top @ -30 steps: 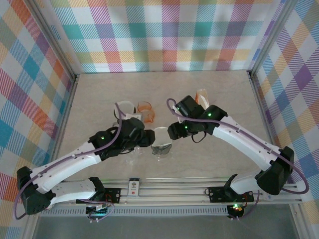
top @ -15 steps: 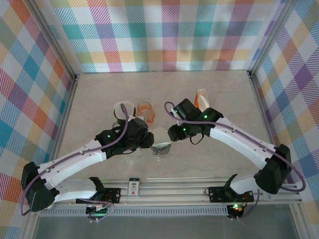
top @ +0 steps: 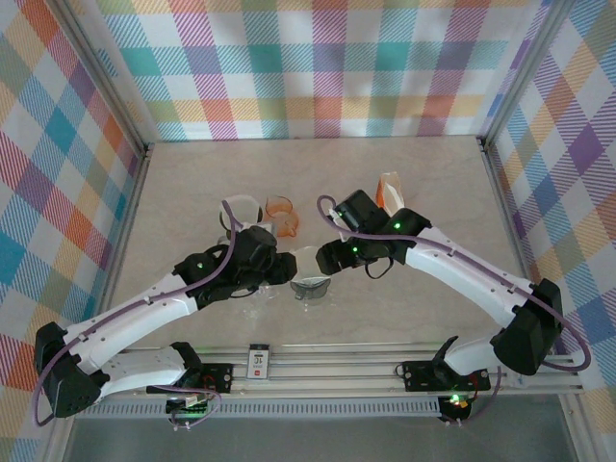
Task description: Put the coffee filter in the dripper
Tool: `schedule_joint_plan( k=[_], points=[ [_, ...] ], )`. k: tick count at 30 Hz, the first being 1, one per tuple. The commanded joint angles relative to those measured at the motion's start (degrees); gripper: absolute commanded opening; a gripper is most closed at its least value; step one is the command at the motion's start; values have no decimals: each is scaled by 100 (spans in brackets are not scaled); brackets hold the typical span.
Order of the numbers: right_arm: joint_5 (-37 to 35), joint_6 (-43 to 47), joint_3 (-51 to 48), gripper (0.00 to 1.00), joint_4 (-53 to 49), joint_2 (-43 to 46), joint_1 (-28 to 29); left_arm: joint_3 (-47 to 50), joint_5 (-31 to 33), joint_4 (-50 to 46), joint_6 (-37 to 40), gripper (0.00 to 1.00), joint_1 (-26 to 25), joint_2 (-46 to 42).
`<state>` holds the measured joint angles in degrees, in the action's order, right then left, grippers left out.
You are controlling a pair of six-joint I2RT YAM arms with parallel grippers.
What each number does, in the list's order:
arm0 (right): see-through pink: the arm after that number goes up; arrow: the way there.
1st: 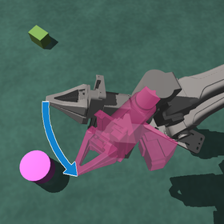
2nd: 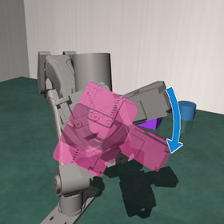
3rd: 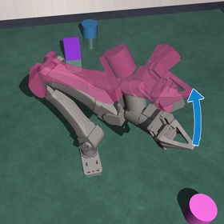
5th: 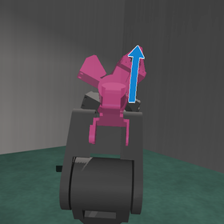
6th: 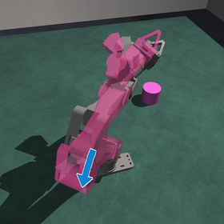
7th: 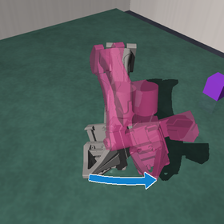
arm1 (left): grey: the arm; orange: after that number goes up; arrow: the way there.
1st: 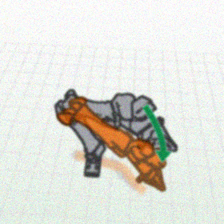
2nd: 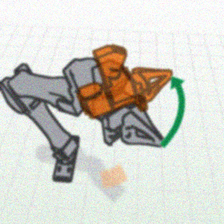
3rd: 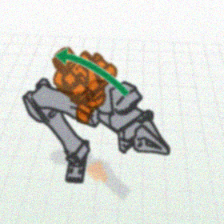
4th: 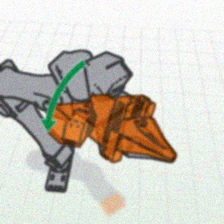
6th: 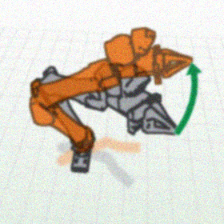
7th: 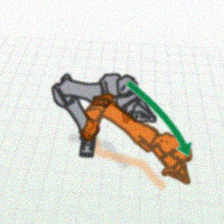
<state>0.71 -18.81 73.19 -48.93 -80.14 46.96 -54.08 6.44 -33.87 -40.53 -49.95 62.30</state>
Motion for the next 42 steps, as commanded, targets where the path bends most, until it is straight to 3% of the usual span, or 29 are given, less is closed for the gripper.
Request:
schedule_joint_plan(
  k=[1,11,25,42],
  points=[
    [250,47,114,76,0,-107,144,78,-106,75,-50,44,73,6],
    [201,-84,-355,78,27,117,509,133,-213,137,-69,44,210,-25],
    [-43,-255,-3,83,231,48,364,270,-327,126,-92,40,315,-96],
    [-119,155,442,86,122,-1163,288,282,-370,204,-81,41,336,-51]
  ],
)
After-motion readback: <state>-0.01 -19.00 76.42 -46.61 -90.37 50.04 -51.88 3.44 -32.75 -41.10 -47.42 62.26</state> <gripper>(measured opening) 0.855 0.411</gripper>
